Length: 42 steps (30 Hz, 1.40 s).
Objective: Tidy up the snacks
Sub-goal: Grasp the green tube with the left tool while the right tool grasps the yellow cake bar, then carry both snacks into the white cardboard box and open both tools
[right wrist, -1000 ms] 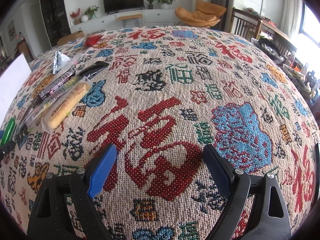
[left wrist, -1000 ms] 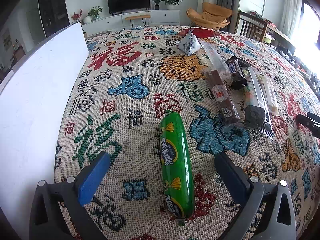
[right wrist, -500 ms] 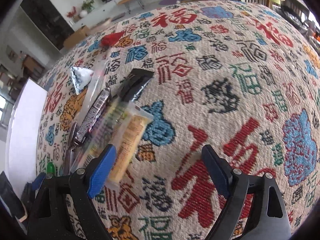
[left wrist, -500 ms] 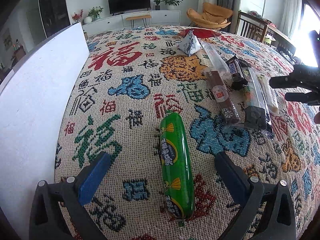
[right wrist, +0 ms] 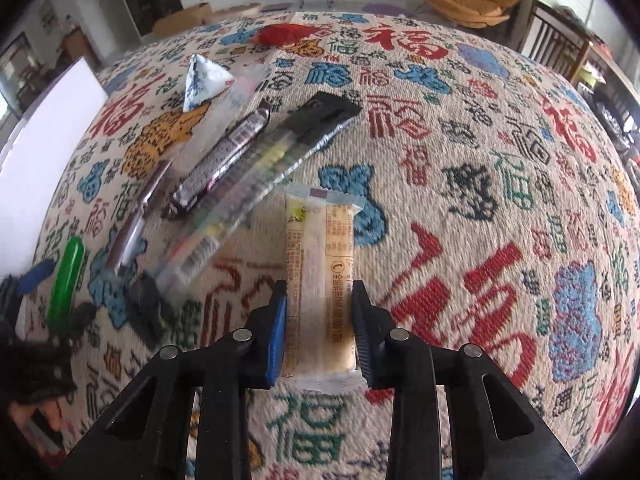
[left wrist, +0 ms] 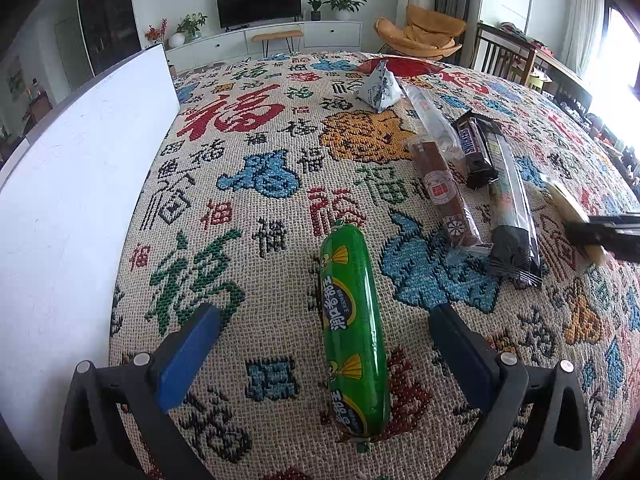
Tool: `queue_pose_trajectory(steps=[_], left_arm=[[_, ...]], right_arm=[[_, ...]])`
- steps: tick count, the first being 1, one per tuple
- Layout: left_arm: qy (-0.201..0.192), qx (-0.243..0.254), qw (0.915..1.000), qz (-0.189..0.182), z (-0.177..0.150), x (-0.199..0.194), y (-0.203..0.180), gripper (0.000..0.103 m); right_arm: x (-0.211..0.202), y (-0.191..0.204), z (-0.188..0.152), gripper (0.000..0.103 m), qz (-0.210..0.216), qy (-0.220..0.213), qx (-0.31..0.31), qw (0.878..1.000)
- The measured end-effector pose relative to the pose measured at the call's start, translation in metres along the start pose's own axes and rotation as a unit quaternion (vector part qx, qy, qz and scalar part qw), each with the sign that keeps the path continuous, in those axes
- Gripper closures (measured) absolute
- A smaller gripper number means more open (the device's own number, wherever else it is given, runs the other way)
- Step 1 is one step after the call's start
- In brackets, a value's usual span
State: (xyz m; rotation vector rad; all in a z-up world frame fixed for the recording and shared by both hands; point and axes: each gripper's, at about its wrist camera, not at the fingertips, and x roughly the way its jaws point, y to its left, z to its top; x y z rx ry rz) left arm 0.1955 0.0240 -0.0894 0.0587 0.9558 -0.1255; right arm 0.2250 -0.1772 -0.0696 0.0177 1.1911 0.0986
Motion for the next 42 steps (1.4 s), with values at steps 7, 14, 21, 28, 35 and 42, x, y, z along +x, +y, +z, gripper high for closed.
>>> queue_pose_trajectory(steps=[7,14,21,28,35,42], left_arm=[[0.003,0.001,1.0,-0.003,0.0,0.0,0.001,0.0],[0.079,-0.058,0.9899,-0.102,0.031,-0.015,0.03,0.0],[0.085,-0.073,0.99,-0.085,0.036,-0.025,0.038,0.001],[0.086,0.024,0.996,0.01,0.019,-0.003,-0.006,0.034],[0.053,0.0,0.9979,-0.037,0.015,-0.016,-0.001,0.08],[-0.016,-0.117,0.9775,-0.175,-0.017,-0.089,0.024,0.08]], right_arm=[[-0.018,-0.047,-0.029,0.049,0.021,0.033,0.03,0.999],[-0.016,-0.069,-0.003,0.044,0.056,0.062,0.087,0.993],[-0.004,-0.074,-0.002,0.038,0.104,0.084,0.138,0.981],[-0.007,-0.058,-0.002,0.038,0.072,0.09,0.07,0.991],[-0.002,-0.04,-0.007,0.072,0.01,0.095,0.007,0.995],[-0.056,-0.035,-0.009,0.072,0.049,0.037,0.009,0.998]])
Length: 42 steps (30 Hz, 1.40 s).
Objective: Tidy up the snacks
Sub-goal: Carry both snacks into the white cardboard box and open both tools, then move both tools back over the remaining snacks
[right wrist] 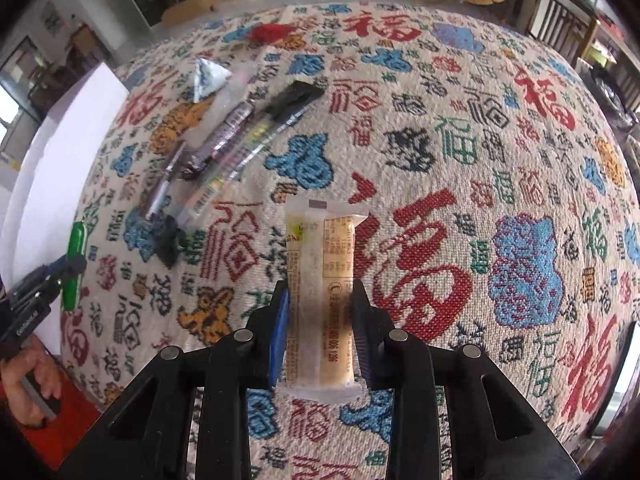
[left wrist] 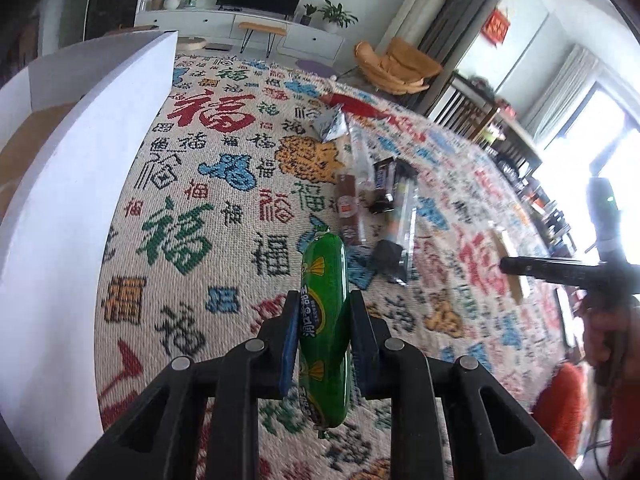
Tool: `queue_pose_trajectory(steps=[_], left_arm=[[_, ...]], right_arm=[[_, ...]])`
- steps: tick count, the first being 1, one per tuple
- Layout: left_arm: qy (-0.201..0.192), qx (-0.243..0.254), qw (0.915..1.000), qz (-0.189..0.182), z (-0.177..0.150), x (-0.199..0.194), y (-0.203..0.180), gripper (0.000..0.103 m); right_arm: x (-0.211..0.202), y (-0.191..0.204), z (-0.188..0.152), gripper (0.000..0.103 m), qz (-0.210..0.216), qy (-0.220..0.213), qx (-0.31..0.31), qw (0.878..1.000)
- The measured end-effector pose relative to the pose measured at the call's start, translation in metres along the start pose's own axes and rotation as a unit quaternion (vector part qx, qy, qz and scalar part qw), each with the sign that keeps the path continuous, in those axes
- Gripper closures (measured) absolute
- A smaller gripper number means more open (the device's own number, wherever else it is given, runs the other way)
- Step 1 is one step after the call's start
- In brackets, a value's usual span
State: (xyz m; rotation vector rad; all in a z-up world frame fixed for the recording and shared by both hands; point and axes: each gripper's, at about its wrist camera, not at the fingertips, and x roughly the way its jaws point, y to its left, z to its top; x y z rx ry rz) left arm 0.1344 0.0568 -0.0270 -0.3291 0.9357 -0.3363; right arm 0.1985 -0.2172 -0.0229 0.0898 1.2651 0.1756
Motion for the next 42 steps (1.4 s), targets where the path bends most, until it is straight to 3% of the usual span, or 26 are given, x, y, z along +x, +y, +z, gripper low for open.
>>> queue_pose_trajectory(steps=[3,6,9,13,16,17,19,20,22,24,26,29,32,34,35,38,39,40,42], left_arm=[[-0.034,-0.021,0.9983,-0.042,-0.004,-0.046,-0.003,0.08],[-0.084,-0.026,0.9938,-0.068,0.002,-0.104,-0.001,0.08],[-0.137,-0.029,0.9887,-0.054,0.01,-0.163,0.017,0.08],[-0.176,-0.042,0.9832,0.023,0.018,-0.222,0.06,0.08],[-0.169,-0.064,0.9779,0.105,0.02,-0.239,0.1,0.076],[-0.161,-0.074,0.9743,0.139,0.019,-0.239,0.113,0.069],[-0.146,-0.102,0.961,0.212,0.017,-0.237,0.136,0.025],[-0.147,-0.11,0.9546,0.235,0.013,-0.235,0.144,0.022],[-0.145,-0.12,0.9503,0.248,0.004,-0.23,0.151,0.021],[-0.146,-0.124,0.9529,0.235,-0.003,-0.219,0.149,0.021],[-0.142,-0.116,0.9599,0.212,-0.006,-0.204,0.135,0.021],[-0.126,-0.069,0.9759,0.164,-0.005,-0.173,0.092,0.019],[-0.101,-0.01,0.9894,0.104,-0.005,-0.135,0.035,0.016],[-0.079,0.017,0.9952,0.056,-0.007,-0.102,-0.001,0.003],[-0.066,0.026,0.9969,0.034,-0.01,-0.084,-0.015,0.001],[-0.019,0.042,0.9989,0.007,-0.025,-0.02,-0.039,0.001],[-0.001,0.05,0.9986,0.018,-0.029,0.003,-0.041,0.001],[0.015,0.058,0.9977,0.033,-0.032,0.019,-0.045,0.001],[0.035,0.077,0.9943,0.064,-0.032,0.045,-0.043,0.002]], right_arm=[[-0.021,0.029,0.002,0.072,0.021,-0.017,-0.025,0.999],[-0.045,0.08,0.007,0.072,0.07,-0.043,-0.053,0.995],[-0.074,0.151,0.02,0.072,0.135,-0.073,-0.096,0.983],[-0.099,0.246,0.027,0.072,0.234,-0.09,-0.143,0.957],[-0.097,0.306,0.025,0.069,0.294,-0.076,-0.167,0.938],[-0.093,0.323,0.022,0.067,0.309,-0.069,-0.174,0.932],[-0.081,0.345,0.016,0.05,0.322,-0.053,-0.187,0.927],[-0.074,0.349,0.012,0.043,0.323,-0.048,-0.187,0.927],[-0.065,0.341,0.006,0.043,0.327,-0.045,-0.179,0.927],[-0.056,0.321,0.0,0.042,0.311,-0.056,-0.172,0.933],[-0.046,0.29,-0.003,0.042,0.267,-0.077,-0.169,0.946],[-0.026,0.228,-0.014,0.033,0.131,-0.131,-0.191,0.964],[0.007,0.145,-0.035,0.033,-0.013,-0.156,-0.19,0.969],[0.026,0.09,-0.046,0.033,-0.068,-0.149,-0.165,0.973],[0.032,0.065,-0.05,0.033,-0.088,-0.149,-0.147,0.974],[0.038,0.002,-0.068,0.033,-0.122,-0.162,-0.083,0.976],[0.04,-0.015,-0.075,0.032,-0.123,-0.166,-0.056,0.977],[0.033,-0.03,-0.075,0.03,-0.097,-0.169,-0.026,0.98],[0.02,-0.05,-0.075,0.03,-0.089,-0.19,0.031,0.977]])
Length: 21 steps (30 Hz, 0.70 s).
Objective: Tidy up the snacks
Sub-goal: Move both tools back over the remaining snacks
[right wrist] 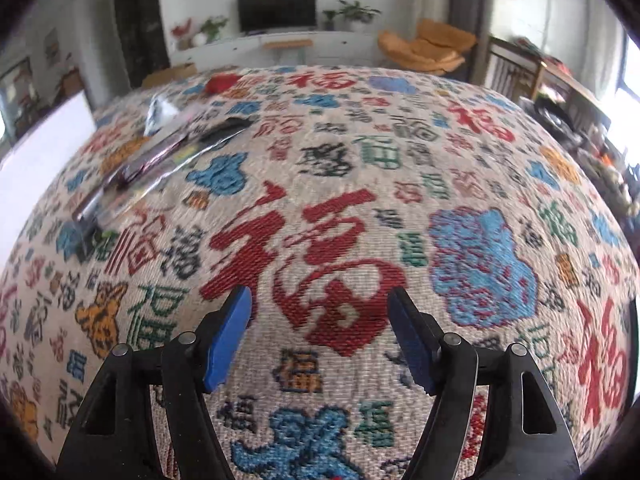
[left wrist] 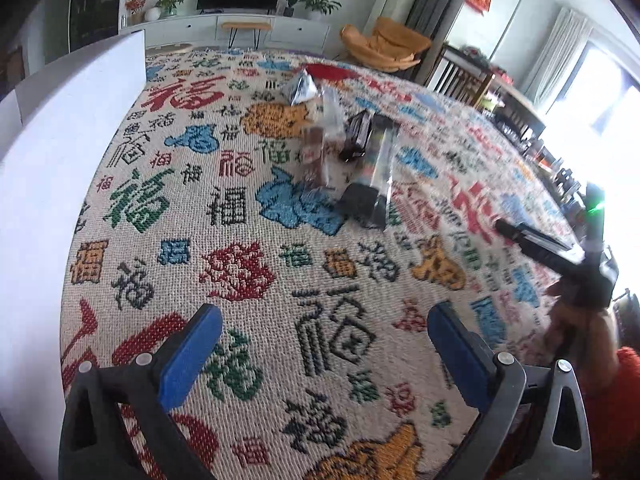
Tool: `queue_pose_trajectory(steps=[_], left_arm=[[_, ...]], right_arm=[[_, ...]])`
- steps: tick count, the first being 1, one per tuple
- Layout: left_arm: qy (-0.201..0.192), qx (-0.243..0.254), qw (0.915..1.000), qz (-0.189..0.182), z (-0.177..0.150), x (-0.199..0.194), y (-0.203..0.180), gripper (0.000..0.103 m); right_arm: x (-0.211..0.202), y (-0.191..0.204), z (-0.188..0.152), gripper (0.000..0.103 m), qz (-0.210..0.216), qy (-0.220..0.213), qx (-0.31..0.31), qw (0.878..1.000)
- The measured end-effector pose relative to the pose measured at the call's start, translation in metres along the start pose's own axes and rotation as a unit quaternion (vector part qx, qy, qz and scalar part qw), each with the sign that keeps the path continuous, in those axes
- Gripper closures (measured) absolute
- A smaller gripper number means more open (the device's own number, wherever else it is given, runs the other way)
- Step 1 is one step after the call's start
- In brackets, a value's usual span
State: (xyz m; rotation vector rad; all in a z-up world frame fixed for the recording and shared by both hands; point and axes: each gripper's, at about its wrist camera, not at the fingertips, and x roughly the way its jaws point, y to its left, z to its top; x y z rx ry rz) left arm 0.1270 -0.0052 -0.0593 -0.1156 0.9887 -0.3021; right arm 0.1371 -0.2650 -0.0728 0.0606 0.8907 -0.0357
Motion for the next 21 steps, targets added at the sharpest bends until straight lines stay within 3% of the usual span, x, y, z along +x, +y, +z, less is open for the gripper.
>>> queue_pose_trajectory(steps=[5,10,12,15,21], left_arm=[[-0.03,0.031,0.9977,0.052,0.012,0.016,0.005,0.002],[-0.035,-0.001,0.9981,0.051,0.025,0.034,0.033,0.002],[-0.037,-0.003,0.998,0.05,0.026,0.034,0.036,0.001],[-0.034,0.006,0.9979,0.054,0.026,0.036,0.034,0.001],[-0.021,0.031,0.9953,0.09,0.025,0.043,0.023,0.001]], right_arm=[[0.004,-0.021,0.005,0.029,0.007,0.01,0.06,0.998],[0.013,-0.003,0.005,0.017,-0.019,0.029,0.019,0.999],[0.011,0.001,0.0,0.016,-0.034,0.029,0.003,0.999],[0.013,-0.008,-0.004,0.015,-0.02,0.029,0.018,0.999],[0.013,-0.007,-0.005,0.015,-0.026,0.031,0.013,0.999]])
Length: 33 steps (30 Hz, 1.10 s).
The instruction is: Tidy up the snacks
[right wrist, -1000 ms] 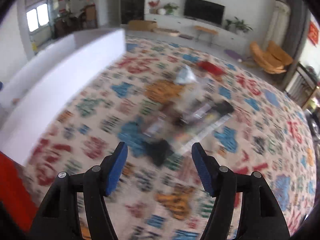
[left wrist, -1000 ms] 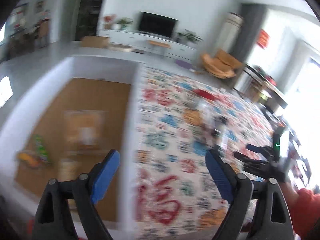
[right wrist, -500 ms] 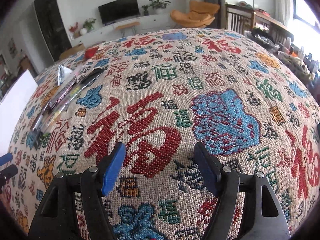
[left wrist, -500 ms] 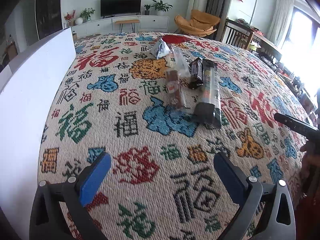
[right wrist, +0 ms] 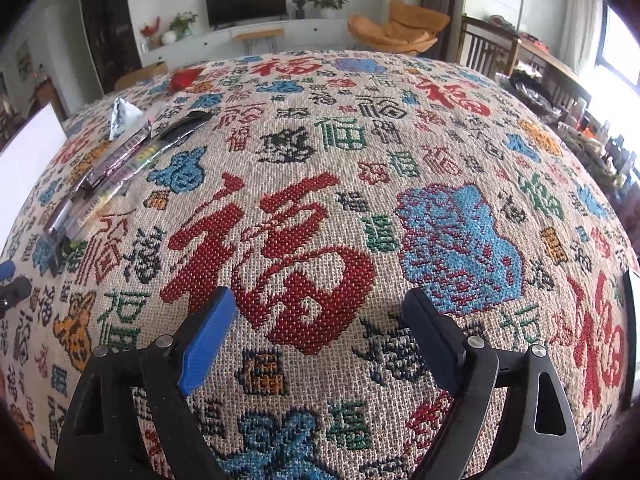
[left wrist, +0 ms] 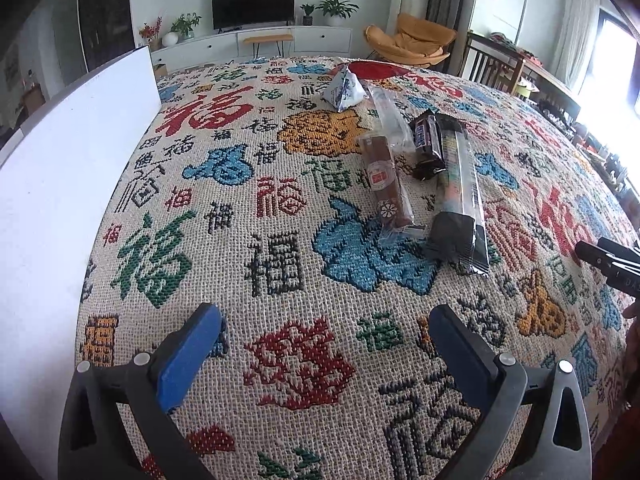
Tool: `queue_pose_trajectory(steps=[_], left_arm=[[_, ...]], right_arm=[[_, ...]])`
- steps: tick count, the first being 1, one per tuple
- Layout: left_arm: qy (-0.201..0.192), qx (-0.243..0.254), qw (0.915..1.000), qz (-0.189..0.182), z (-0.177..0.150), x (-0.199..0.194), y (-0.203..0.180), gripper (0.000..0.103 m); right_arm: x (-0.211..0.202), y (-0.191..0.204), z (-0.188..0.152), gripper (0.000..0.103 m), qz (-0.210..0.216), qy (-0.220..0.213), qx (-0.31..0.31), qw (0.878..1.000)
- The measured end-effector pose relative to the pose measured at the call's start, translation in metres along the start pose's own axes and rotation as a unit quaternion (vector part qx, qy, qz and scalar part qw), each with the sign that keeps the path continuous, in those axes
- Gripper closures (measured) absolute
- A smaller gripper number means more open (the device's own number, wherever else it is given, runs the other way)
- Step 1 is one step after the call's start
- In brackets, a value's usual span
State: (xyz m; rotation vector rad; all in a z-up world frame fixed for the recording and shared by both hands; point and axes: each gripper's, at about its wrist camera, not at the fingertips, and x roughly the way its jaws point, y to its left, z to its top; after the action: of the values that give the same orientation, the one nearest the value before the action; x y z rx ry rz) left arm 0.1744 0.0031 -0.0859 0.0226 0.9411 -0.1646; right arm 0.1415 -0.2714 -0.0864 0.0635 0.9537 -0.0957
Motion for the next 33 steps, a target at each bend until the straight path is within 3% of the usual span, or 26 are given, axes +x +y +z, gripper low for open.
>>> queue_pose_trajectory(steps=[4,33], left_arm=[[0.006,0.013,0.9998,0.017,-0.0001,0.0027,-0.0051,0.0],[0.005,0.013,0.9998,0.017,-0.0002,0.0024,-0.0047,0.0]], right_arm=[[0.0002,0.0004,0.0004,0.015,0.0,0.0,0.0,1.0],[0.0003,-0.0011,0.0005,0.015,0.0,0.0,0.0,1.0]])
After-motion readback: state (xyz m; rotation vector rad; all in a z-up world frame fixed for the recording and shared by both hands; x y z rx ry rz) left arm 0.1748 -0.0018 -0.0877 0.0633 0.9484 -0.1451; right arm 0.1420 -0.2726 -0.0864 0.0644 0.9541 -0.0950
